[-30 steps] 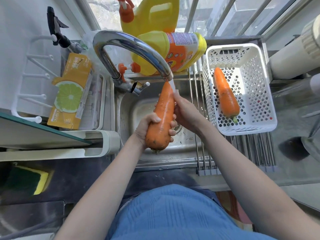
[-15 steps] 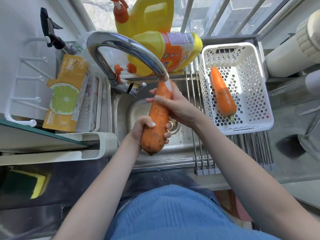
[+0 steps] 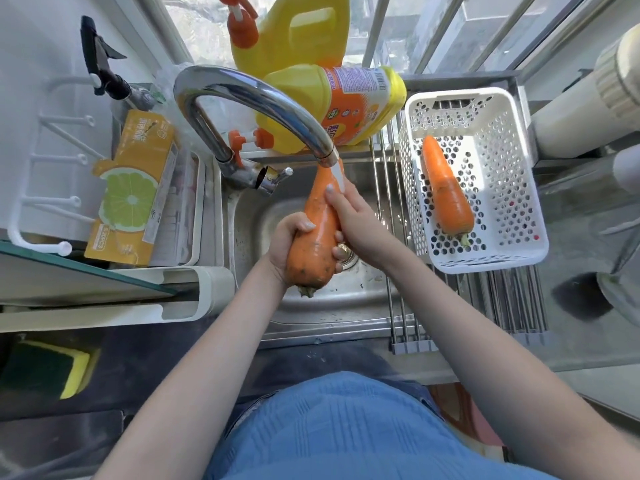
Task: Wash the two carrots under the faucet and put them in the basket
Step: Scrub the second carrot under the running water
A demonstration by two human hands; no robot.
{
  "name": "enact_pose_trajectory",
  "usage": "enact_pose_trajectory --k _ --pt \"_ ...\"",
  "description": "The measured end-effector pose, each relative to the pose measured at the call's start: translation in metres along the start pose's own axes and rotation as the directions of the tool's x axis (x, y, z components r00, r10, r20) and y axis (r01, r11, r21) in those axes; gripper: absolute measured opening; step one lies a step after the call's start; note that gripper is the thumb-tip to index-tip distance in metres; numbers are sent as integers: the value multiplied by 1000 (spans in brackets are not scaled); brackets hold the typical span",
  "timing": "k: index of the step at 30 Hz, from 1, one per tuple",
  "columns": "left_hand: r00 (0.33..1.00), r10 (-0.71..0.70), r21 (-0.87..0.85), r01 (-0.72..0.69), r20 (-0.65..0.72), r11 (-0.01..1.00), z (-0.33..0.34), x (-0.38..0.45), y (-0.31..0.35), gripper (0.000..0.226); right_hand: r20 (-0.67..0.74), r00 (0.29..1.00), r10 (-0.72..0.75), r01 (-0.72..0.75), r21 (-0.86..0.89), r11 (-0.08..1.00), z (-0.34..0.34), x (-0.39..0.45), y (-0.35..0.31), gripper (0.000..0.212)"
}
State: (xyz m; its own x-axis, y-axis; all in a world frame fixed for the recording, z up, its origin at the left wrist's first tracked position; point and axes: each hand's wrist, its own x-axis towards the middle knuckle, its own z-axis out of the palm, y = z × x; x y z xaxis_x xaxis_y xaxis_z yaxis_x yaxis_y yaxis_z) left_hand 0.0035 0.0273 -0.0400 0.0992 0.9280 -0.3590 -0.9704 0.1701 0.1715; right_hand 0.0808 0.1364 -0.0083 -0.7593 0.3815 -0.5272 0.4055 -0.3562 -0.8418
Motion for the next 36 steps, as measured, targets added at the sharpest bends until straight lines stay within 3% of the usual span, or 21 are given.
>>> enact_pose_trajectory --k 2,6,8,11,13,15,18,20,22,24,26,28,30,33,36 --pt "998 45 71 -42 -38 997 -3 0 -5 50 -98 994 -45 32 -125 992 8 1 3 44" --pt "992 115 62 -112 -44 992 -2 0 -13 49 -99 994 -44 24 -197 980 8 2 -1 37" --pt "991 130 59 -128 -27 990 -3 0 -14 50 1 1000 6 -6 -114 993 4 3 -2 32" --pt "987 154 79 -151 -37 985 -2 2 -13 56 251 965 78 -75 -22 997 -12 6 1 61" --pt "987 156 95 -151 -47 984 -2 4 -12 63 288 956 58 -68 23 997 -20 5 3 70" --pt "990 139 79 -137 -22 987 0 7 -11 62 166 986 19 -20 3 1000 -15 5 2 56" --pt "992 120 81 -117 -32 990 4 10 -12 51 -170 982 -79 45 -190 981 -3 15 2 28" --pt "990 127 76 -122 -65 990 4 10 -12 52 -167 984 -60 26 -198 980 -1 21 1 27" --pt "985 120 127 -104 -126 986 4 9 -8 55 -57 998 16 -23 -124 992 -5 23 0 25" --pt "961 122 305 -41 -250 952 4 9 -2 55 -18 997 71 -71 -9 997 -13 26 2 30" --pt "902 188 526 50 -389 849 8 12 5 48 -45 995 93 -89 78 993 -16 29 4 39" --pt "865 268 699 124 -423 704 13 16 11 43 -111 988 103 -87 139 987 -15 34 5 49" --pt "860 277 767 184 -428 615 19 19 13 38 -169 981 100 -62 214 975 -13 39 2 50" --pt "869 184 677 210 -460 705 26 19 9 30 -148 976 161 -103 341 934 -11 43 -6 42" --pt "890 45 578 255 -454 775 27 14 13 35 -23 977 213 -188 385 903 -8 43 -11 25"
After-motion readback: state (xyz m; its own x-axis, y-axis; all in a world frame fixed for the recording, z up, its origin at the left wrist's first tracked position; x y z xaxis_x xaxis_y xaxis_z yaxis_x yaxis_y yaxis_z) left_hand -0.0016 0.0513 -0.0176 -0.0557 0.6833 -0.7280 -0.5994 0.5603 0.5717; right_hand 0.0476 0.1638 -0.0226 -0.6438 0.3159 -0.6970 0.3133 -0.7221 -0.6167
